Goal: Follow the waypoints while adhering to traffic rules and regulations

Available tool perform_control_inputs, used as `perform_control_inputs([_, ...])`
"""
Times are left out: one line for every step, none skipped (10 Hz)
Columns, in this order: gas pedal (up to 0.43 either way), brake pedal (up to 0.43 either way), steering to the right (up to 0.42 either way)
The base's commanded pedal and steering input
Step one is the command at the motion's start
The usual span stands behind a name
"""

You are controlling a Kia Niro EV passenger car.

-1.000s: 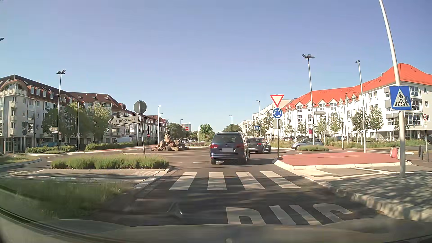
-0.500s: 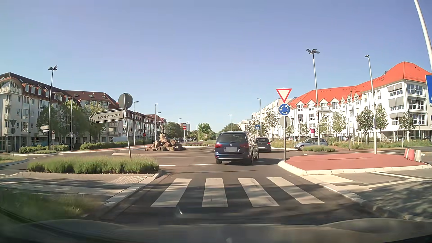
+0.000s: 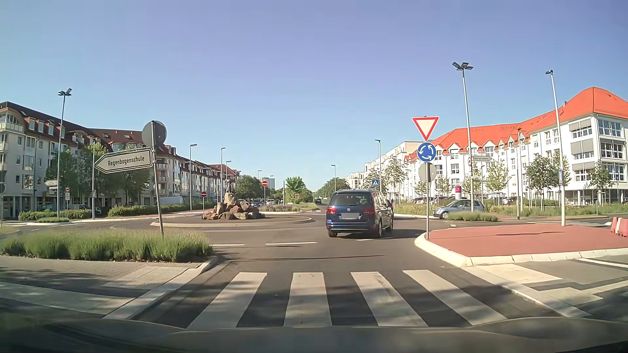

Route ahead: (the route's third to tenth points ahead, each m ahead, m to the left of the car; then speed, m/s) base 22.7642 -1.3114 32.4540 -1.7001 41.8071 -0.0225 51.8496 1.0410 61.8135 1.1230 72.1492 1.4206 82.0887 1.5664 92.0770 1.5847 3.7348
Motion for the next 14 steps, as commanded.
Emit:
perform_control_inputs([0.020, 0.000, 0.008])
perform_control_inputs([0.039, 0.000, 0.008])
perform_control_inputs([0.059, 0.000, 0.008])
perform_control_inputs([0.067, 0.000, 0.008])
perform_control_inputs([0.087, 0.000, 0.008])
perform_control_inputs([0.087, 0.000, 0.008])
perform_control_inputs([0.087, 0.000, 0.008])
perform_control_inputs([0.087, 0.000, 0.008])
perform_control_inputs([0.087, 0.000, 0.011])
perform_control_inputs([0.087, 0.000, 0.015])
perform_control_inputs([0.087, 0.000, 0.017])
perform_control_inputs([0.087, 0.000, 0.021])
perform_control_inputs([0.087, 0.000, 0.028])
perform_control_inputs([0.087, 0.000, 0.041])
